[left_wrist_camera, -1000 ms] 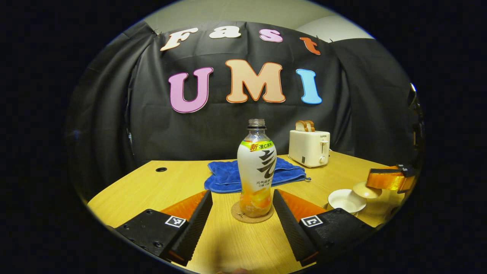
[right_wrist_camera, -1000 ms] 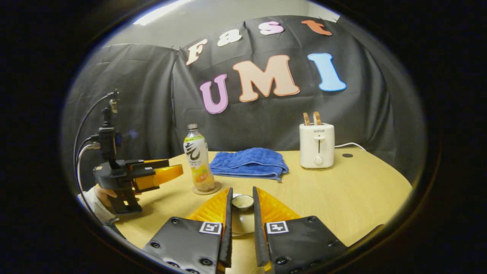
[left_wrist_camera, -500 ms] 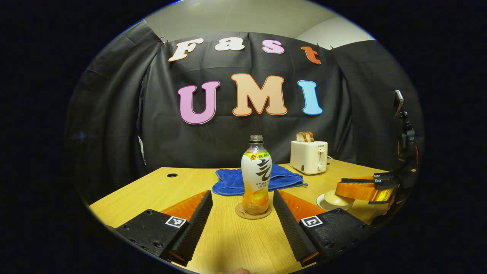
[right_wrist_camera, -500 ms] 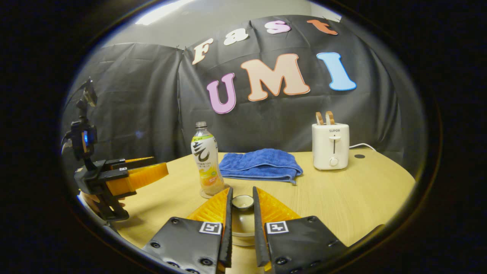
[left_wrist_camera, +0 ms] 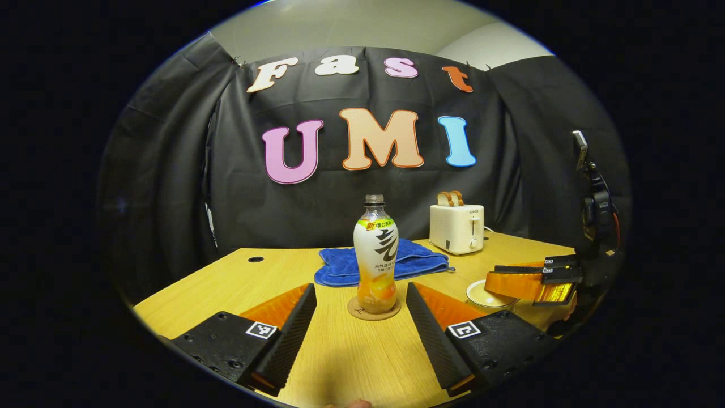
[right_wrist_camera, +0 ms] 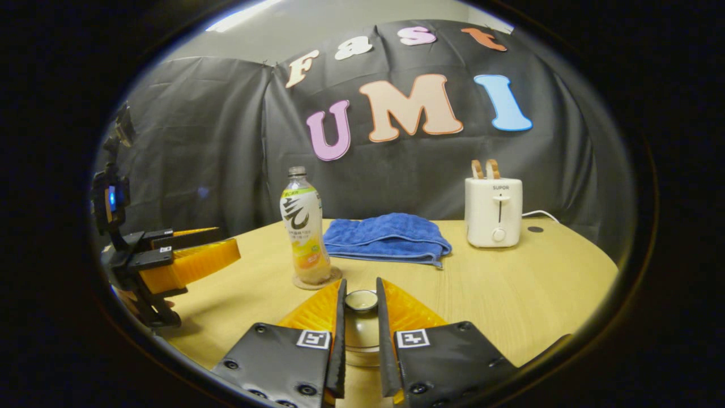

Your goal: Open the teacup lid with one hand, grasp the water bottle and pour water into the teacup with the other hand; after pouring, place the water bottle on the coaster and then close the teacup lid.

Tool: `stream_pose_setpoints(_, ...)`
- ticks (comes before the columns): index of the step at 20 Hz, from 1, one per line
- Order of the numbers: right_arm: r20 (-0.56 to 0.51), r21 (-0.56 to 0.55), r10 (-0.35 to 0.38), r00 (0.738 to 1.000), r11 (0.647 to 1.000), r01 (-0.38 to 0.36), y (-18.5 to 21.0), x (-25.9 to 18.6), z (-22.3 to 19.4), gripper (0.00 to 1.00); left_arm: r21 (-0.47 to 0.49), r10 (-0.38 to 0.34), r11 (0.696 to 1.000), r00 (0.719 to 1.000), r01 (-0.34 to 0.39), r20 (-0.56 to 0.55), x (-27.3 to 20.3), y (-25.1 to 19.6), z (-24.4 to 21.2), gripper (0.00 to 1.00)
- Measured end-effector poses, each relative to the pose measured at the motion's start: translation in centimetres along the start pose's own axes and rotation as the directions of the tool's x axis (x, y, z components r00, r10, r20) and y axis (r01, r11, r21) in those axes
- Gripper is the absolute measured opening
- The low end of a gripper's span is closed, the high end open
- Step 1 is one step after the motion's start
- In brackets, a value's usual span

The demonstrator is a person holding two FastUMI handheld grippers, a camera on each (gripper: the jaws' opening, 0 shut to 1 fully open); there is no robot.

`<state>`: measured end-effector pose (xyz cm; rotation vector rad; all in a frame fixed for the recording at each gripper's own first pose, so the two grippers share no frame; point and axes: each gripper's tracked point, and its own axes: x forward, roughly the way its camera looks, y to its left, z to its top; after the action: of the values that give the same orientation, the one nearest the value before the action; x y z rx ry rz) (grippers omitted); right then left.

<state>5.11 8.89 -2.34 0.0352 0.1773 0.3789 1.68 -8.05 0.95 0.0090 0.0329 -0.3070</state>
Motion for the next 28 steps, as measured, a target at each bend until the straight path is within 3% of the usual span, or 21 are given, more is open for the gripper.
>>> stream_pose_setpoints(7,0.004,-0.013,-0.018,1.000,1.000,0.018,-0.2,-0.2,0.0,0.36,0.001,0.000,1.000,1.000,0.000,0.019,-0.3,-0.2,0.6,0.93)
stream_pose_setpoints(9,0.010,-0.003,-0.016,1.000,1.000,0.016,0.0,-0.7,0.3,0.68,0.012,0.015,1.000,0.999,-0.015,0.033,-0.4,0.0,1.0,0.94)
stream_pose_setpoints(11,0.040,-0.017,-0.061,0.997,0.998,0.062,-0.8,-1.5,1.1,1.00,0.025,0.029,0.999,0.999,-0.030,0.041,-0.6,0.1,1.1,0.93)
stream_pose_setpoints(19,0.124,-0.030,-0.201,0.972,0.978,0.206,-2.5,-6.0,2.2,1.00,0.021,0.045,0.999,0.996,-0.047,0.078,-2.2,-0.7,1.4,0.93)
stream_pose_setpoints(28,0.154,-0.015,-0.237,0.959,0.970,0.242,-2.1,-9.1,1.6,1.00,0.004,0.071,0.997,0.994,-0.072,0.081,-4.5,-0.5,0.5,0.93)
